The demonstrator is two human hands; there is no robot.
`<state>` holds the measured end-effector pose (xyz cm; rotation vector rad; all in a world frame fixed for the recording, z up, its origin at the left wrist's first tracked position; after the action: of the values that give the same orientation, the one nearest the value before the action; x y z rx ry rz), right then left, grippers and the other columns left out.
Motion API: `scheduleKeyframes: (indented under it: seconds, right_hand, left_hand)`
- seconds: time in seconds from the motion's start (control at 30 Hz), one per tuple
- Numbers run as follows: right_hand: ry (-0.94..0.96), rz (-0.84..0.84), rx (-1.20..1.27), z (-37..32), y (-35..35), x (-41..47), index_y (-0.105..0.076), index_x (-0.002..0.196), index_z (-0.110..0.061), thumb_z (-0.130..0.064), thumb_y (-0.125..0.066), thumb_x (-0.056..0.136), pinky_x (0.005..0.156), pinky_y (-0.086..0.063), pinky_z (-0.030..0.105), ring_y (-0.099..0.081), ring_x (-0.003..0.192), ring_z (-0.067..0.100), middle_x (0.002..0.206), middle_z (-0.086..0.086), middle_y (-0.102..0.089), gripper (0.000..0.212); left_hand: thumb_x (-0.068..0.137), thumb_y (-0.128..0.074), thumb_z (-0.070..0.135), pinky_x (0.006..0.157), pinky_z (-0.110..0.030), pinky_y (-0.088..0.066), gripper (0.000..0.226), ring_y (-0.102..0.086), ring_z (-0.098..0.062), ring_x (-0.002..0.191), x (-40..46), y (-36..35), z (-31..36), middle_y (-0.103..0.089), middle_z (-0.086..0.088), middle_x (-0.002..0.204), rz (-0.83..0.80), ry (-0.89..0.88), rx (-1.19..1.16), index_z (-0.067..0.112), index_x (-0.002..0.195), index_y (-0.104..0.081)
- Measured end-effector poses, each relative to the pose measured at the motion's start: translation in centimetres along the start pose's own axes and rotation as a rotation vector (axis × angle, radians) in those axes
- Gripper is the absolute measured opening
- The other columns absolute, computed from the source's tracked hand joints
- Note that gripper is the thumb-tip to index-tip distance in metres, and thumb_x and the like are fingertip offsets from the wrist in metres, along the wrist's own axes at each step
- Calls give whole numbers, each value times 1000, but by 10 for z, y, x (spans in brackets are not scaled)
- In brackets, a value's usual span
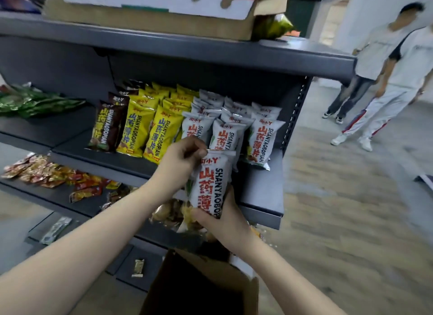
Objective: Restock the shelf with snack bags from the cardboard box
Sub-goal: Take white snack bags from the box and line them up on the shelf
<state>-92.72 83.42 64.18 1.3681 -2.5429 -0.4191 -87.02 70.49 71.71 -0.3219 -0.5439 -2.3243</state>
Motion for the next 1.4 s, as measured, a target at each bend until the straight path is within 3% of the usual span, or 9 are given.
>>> scheduleKeyframes:
  seconds: [0.2, 0.37, 0.5, 0.67, 0.87, 0.97, 1.1, 1.23, 1.4]
  right_hand:
    - [130, 174, 28, -16, 49, 29, -34, 124, -28, -26, -64, 88, 80, -41, 0, -55, 102, -10, 117, -14, -56, 48]
    - [111, 395, 148, 3, 93, 60, -44, 114, -8, -11, -64, 88, 71, -51, 16, -63, 89, -1, 101, -5, -64, 34]
    - [55, 406, 256, 26, 121, 80, -38, 120, -15, -23, -55, 94, 79, -55, 21, -62, 97, 2, 110, -6, -62, 32]
    - [-46, 397, 57, 65, 129, 112, -33, 123, -22, -38, -45, 97, 99, -44, 41, -51, 113, 18, 105, -9, -54, 32]
    - [-104, 420, -291, 99, 127, 135, -48, 121, -12, -52, -33, 96, 97, -28, 33, -38, 114, 27, 114, 9, -47, 49]
    - [-34, 381, -419, 103, 137, 139, -52, 120, -16, -70, -26, 80, 87, -24, 26, -39, 114, 25, 115, 5, -50, 71]
    - [50, 408, -115, 92, 153, 137, -31, 141, -28, -59, -58, 82, 108, -32, 31, -36, 131, 7, 138, -7, -39, 72]
    - [127, 320, -107, 66, 151, 146, -32, 118, -62, -67, -43, 83, 98, -36, 11, -40, 119, -16, 120, -43, -42, 37]
    - [168, 395, -84, 71, 145, 156, -33, 116, -68, -69, -37, 86, 104, -37, 31, -42, 122, -5, 120, -39, -45, 31]
  left_hand:
    - [89, -59, 5, 61, -9, -44, 13, -54, 10, 62, 45, -22, 32, -59, 7, 74, 64, -105, -69, 18, 90, -55]
    - [83, -63, 25, 89, -40, -50, 47, -56, -25, 104, 58, -72, 15, -54, -12, 110, 99, -65, 13, 21, 119, -33]
    - [93, -52, 18, 104, -36, -40, 45, -40, -18, 130, 52, -124, -16, -41, -1, 136, -104, -34, 90, 24, 132, -31]
    - [86, -54, 2, 116, -37, -25, 80, -22, -25, 141, 50, -163, -56, -20, -9, 152, -203, 44, 326, 10, 149, -6]
    - [94, -20, 22, 116, -34, -17, 61, -26, -31, 139, 62, -187, -92, -15, -21, 154, 36, -35, 507, -1, 149, -5]
    - [92, -31, 40, 113, -30, -24, 75, -28, -22, 139, 68, -191, -92, -18, -12, 154, 76, 9, 450, 6, 150, 3]
    - [83, -61, 39, 109, -21, -25, 96, -33, -15, 137, 78, -191, -94, -29, -7, 150, 108, -46, 392, 11, 149, 1]
    - [73, -73, 39, 110, -19, -29, 109, -36, -11, 135, 82, -190, -110, -33, -3, 149, 67, -51, 372, 14, 149, 2]
    - [74, -72, 41, 109, -14, -23, 107, -31, -6, 137, 82, -189, -106, -28, 2, 151, 85, -46, 292, 15, 149, -1]
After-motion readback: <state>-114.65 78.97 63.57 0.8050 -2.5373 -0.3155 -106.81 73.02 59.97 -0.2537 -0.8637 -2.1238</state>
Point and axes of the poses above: each hand's wrist, its own x-axis towards the middle knuckle, its own y-axis out of the back of the hand, z = x × y, the point moved 2 cm from there along x, towards the middle knuckle
